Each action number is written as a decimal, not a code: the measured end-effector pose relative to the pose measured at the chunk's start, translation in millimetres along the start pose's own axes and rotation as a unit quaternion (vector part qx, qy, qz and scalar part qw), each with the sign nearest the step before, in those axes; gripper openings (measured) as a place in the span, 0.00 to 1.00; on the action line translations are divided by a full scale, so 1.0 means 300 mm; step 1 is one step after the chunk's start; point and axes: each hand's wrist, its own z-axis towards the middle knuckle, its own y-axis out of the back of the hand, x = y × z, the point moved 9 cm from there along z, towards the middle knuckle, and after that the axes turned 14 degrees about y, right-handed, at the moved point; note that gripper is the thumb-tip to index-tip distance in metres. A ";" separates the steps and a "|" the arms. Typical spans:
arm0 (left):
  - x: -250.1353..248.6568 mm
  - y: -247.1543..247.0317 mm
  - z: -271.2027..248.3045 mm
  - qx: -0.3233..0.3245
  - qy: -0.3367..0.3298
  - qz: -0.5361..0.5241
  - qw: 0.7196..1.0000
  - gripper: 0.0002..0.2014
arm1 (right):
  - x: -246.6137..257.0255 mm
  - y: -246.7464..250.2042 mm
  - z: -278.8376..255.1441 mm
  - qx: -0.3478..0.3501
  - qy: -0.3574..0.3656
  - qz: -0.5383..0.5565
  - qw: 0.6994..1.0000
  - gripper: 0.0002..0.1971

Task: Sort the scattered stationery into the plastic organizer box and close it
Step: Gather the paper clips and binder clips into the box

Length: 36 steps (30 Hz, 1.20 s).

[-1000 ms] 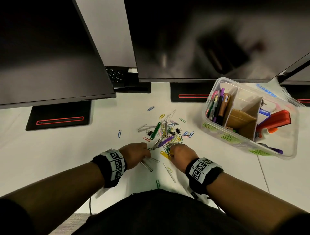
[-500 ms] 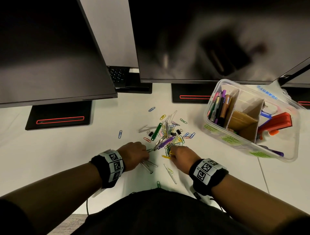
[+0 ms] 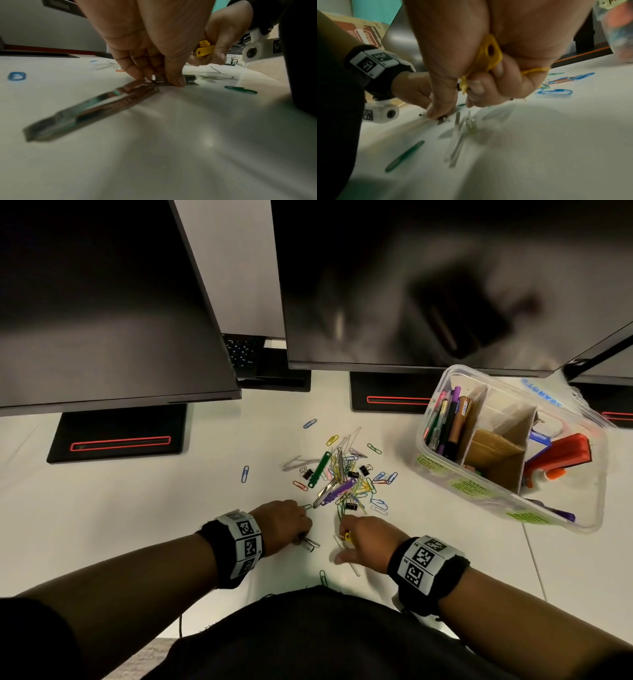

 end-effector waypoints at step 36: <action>0.334 0.220 0.130 -0.072 0.331 -0.335 0.879 0.14 | -0.100 0.297 0.210 -0.136 -0.134 0.008 0.982 0.15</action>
